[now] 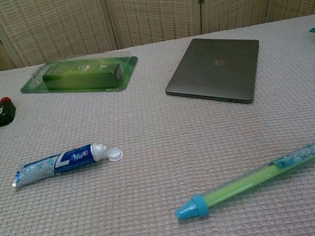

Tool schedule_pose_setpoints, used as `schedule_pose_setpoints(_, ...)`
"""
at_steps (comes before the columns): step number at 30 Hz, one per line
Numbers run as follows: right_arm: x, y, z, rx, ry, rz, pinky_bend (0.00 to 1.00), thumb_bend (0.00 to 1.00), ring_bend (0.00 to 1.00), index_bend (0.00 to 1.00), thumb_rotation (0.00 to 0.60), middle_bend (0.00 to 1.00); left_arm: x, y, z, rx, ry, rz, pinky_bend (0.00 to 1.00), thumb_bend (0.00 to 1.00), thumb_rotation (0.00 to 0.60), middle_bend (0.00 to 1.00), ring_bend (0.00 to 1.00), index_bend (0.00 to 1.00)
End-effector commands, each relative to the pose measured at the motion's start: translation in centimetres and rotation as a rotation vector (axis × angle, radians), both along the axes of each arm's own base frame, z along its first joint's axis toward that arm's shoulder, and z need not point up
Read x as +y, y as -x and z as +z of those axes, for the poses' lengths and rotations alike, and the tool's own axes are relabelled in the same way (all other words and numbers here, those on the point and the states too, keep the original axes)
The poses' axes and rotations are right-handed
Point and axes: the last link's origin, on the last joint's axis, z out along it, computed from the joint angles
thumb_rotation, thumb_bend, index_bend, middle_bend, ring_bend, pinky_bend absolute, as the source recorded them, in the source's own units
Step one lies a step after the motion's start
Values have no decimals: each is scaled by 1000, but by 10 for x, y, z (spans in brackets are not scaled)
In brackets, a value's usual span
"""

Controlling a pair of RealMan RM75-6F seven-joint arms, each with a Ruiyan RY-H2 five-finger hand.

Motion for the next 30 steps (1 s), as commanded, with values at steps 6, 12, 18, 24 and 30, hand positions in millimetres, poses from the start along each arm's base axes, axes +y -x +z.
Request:
schedule_pose_setpoints(6,-1,0,1,0,5,7,0,338,0,0,600,0,1,-1,-2,-18,20,1,0,518,600,208,124,178)
schedule_pose_setpoints(12,-1,-2,7,7,34,18,0,338,0,0,600,0,14,-14,-11,-86,90,-63,0,510,600,208,124,189)
schedule_pose_setpoints(18,0,-2,11,12,49,21,0,338,0,0,600,0,38,-33,-33,-93,199,-159,0,447,600,208,125,178)
schedule_pose_setpoints(24,2,-3,11,15,52,23,0,339,0,0,600,0,60,-59,-68,-105,302,-248,0,366,600,208,127,161)
schedule_pose_setpoints(30,2,-3,12,17,55,19,0,339,0,0,600,0,70,-75,-91,-81,363,-301,0,324,600,207,127,110)
